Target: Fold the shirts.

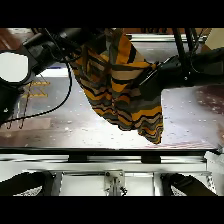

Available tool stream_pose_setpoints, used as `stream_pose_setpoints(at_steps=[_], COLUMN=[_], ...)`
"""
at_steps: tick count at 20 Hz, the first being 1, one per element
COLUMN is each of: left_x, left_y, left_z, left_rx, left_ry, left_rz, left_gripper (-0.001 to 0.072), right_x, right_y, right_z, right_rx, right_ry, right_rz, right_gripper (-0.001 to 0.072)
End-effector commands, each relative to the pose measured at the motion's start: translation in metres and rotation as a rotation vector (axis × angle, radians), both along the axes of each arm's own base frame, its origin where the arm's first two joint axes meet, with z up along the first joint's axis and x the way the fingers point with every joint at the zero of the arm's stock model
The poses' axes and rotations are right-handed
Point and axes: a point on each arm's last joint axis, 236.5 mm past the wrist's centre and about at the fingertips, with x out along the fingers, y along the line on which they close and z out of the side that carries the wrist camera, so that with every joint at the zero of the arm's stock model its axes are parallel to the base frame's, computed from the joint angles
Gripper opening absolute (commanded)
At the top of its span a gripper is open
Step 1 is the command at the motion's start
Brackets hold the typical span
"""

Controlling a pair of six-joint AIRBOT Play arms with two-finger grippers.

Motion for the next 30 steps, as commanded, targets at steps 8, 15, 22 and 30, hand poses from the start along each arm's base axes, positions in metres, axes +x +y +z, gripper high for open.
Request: stream_pose_setpoints(at_steps=[8,15,22,30], left_x=[0.039,0.041,0.041,0.040], left_y=[0.048,0.055,0.055,0.055], left_z=[-0.003,0.000,0.000,0.001], left_rx=[-0.094,-0.097,-0.096,-0.098], left_ry=[0.105,0.100,0.099,0.099], left_rz=[0.098,0.110,0.110,0.109], left_gripper=[0.0047,0.0047,0.0046,0.0047], right_x=[0.017,0.023,0.026,0.023], right_y=[0.020,0.029,0.030,0.035], right_z=[0.044,0.062,0.068,0.044], right_rx=[0.123,0.178,0.200,0.168], right_ry=[-0.200,-0.272,-0.290,-0.199], right_rz=[0.039,0.054,0.046,0.074], right_gripper=[0.0053,0.0283,0.0456,0.0430])
